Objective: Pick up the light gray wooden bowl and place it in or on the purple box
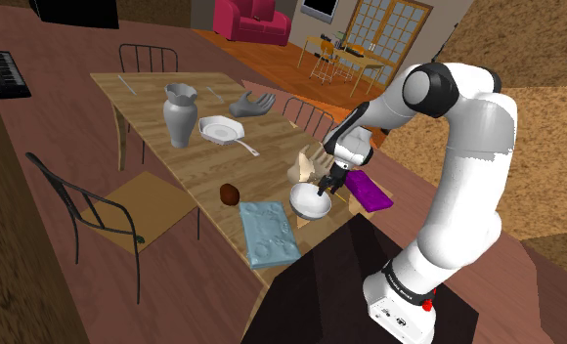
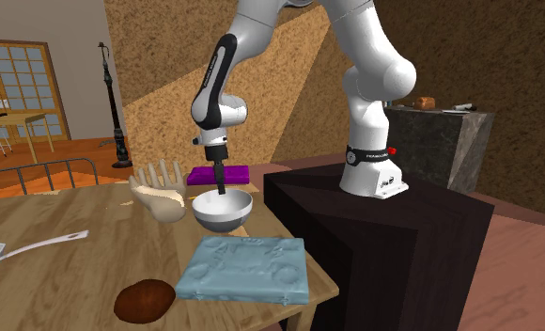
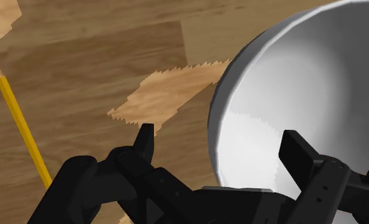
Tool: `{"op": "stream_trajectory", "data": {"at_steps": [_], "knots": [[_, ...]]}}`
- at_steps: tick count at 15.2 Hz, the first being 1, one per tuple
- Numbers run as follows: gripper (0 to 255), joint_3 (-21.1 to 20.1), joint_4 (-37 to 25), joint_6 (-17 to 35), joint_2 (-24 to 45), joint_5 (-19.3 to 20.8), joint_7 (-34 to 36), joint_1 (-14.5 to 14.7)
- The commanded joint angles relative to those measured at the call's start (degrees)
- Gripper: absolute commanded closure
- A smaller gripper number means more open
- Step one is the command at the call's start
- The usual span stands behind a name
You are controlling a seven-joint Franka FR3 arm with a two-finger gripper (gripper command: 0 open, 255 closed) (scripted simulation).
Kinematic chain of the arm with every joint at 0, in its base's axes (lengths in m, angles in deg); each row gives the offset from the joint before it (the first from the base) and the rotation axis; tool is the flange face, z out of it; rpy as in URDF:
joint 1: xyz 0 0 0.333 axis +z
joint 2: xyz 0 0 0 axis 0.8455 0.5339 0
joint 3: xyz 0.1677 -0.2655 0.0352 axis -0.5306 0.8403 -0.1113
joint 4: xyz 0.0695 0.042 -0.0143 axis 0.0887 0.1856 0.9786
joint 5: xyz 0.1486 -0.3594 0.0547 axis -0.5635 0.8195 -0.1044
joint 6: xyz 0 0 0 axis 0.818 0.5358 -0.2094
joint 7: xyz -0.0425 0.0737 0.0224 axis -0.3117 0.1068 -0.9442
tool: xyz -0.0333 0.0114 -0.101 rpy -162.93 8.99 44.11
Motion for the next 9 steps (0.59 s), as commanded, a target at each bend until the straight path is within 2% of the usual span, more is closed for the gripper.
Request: {"op": "stream_trajectory", "data": {"at_steps": [1, 8, 9], "knots": [[0, -0.7, -0.2, 0.9, 1.0, -0.9, -0.6, -0.3], [0, -0.7, -0.2, 0.9, 1.0, -0.9, -0.6, -0.3], [255, -0.7, -0.2, 0.9, 1.0, -0.9, -0.6, -0.3]]}}
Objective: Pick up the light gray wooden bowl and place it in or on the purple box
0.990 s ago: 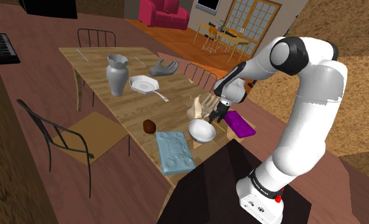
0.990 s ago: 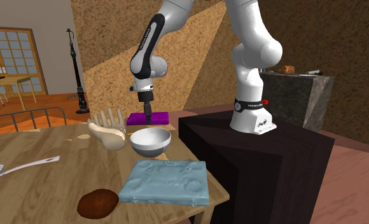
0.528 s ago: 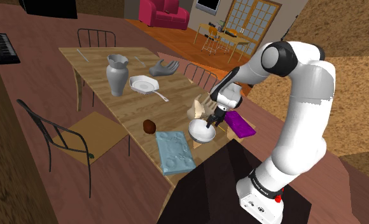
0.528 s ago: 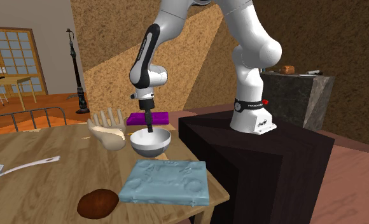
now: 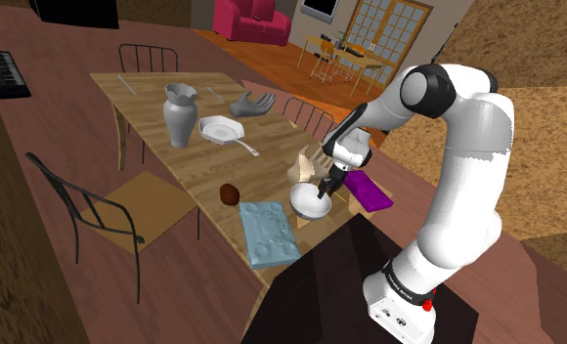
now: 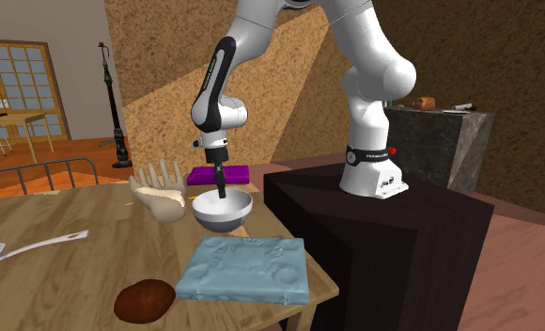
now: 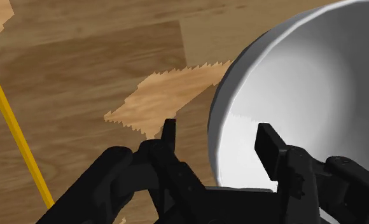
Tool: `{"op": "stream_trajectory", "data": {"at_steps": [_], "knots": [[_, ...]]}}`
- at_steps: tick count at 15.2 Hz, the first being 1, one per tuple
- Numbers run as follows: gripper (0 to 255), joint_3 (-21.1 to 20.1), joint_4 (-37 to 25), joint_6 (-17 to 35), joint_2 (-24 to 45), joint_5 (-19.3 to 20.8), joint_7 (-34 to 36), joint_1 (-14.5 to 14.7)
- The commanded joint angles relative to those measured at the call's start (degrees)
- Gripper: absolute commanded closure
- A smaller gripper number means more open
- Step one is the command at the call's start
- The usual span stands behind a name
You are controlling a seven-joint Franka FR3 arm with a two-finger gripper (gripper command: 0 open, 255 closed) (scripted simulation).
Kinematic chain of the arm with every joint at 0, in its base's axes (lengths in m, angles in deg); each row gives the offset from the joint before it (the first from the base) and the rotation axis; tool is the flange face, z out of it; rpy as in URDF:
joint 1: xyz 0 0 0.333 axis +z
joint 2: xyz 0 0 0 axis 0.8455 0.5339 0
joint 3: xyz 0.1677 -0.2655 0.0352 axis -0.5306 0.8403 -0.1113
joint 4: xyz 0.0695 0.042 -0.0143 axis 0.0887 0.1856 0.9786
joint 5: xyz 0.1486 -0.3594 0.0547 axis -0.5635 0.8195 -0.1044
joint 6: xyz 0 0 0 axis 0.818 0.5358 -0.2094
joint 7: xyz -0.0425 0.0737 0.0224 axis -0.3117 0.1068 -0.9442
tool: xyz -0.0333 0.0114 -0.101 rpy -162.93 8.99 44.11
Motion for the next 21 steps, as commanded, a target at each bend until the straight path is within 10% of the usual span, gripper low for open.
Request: {"op": "stream_trajectory", "data": {"at_steps": [1, 21], "knots": [[255, 0.0, 0.0, 0.0, 0.0, 0.0, 0.0, 0.0], [255, 5.3, 2.7, -6.0, -9.6, 7.5, 6.0, 3.8]]}}
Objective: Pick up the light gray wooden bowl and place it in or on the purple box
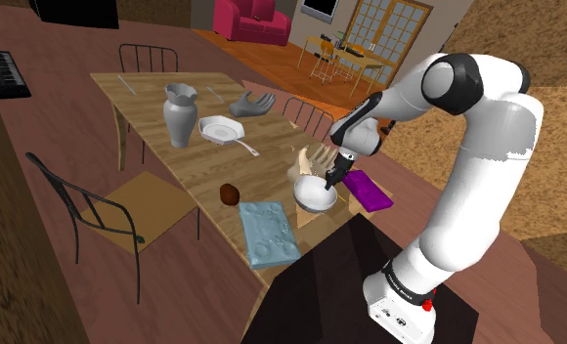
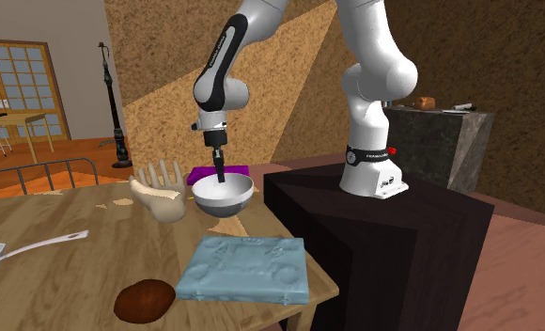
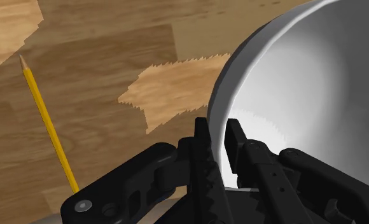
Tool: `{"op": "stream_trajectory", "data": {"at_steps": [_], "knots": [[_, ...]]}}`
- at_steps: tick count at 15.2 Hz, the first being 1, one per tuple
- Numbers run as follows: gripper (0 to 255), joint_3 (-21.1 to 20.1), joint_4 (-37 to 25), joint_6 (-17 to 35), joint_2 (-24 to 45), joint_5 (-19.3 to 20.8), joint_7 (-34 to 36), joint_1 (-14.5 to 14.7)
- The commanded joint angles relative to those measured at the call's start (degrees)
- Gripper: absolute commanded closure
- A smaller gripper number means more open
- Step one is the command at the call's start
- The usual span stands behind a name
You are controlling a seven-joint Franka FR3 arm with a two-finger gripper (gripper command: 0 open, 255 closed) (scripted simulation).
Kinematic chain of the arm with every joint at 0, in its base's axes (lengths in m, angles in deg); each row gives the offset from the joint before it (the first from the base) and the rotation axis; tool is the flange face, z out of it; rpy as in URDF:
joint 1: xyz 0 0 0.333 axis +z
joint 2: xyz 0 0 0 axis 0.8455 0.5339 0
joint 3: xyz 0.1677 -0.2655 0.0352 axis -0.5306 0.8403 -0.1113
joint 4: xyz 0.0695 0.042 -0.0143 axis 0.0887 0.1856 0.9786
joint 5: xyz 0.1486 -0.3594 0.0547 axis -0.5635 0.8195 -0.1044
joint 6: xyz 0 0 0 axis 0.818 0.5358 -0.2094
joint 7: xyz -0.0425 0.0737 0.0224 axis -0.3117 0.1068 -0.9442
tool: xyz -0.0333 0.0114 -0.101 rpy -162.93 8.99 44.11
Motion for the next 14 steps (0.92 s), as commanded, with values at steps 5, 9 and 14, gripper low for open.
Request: {"op": "stream_trajectory", "data": {"at_steps": [5, 9, 14], "knots": [[255, 2.3, 0.6, -3.3, -4.6, 4.1, 3.1, 1.4], [255, 3.5, 0.8, -5.6, -7.7, 6.9, 5.3, 2.2], [255, 5.4, -2.6, -9.1, -7.1, 8.0, 2.3, -0.4]]}}
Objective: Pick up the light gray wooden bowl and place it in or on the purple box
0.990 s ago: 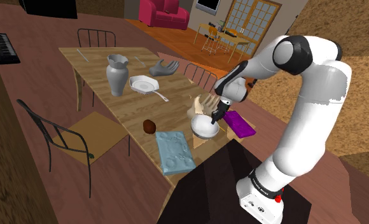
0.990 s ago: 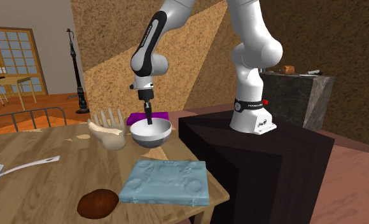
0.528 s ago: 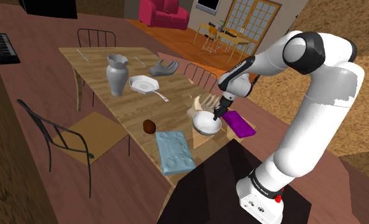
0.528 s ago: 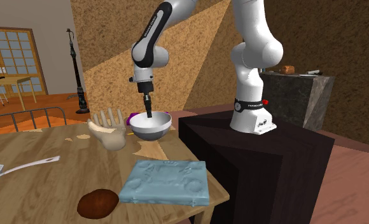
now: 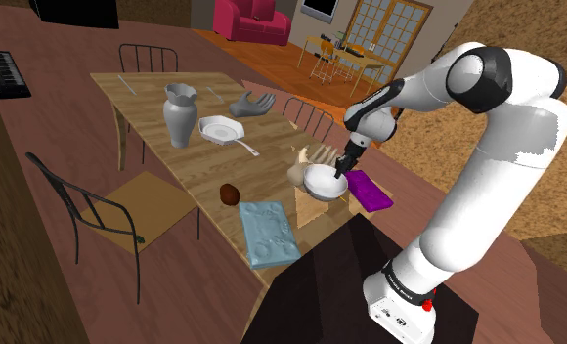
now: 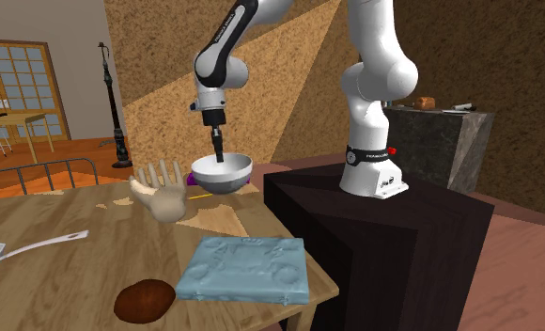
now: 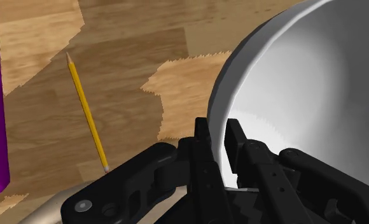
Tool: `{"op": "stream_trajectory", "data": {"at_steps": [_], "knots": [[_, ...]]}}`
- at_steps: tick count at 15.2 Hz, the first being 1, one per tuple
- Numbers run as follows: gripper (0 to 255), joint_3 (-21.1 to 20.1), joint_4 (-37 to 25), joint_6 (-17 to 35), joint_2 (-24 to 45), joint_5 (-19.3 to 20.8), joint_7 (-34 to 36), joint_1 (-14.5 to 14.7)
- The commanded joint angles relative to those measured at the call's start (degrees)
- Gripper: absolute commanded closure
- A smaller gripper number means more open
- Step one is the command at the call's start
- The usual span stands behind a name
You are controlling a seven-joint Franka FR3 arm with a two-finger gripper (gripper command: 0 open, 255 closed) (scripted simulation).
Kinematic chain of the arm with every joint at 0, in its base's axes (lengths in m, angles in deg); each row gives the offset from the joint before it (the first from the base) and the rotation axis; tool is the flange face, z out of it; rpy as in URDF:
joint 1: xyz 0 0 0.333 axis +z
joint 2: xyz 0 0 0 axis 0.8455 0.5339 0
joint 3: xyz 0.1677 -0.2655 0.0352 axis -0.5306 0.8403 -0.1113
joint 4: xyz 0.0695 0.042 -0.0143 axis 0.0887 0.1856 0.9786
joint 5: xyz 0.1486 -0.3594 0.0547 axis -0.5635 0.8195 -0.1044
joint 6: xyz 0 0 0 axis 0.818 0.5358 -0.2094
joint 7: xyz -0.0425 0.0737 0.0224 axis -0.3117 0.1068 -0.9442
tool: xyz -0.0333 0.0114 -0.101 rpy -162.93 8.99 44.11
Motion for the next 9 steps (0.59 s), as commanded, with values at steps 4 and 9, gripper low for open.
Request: {"op": "stream_trajectory", "data": {"at_steps": [4, 9], "knots": [[255, 2.0, -6.8, -4.2, 4.3, -0.6, -6.7, -5.2], [255, 3.1, -15.0, -8.8, 9.6, -1.7, -12.6, -10.8]]}}
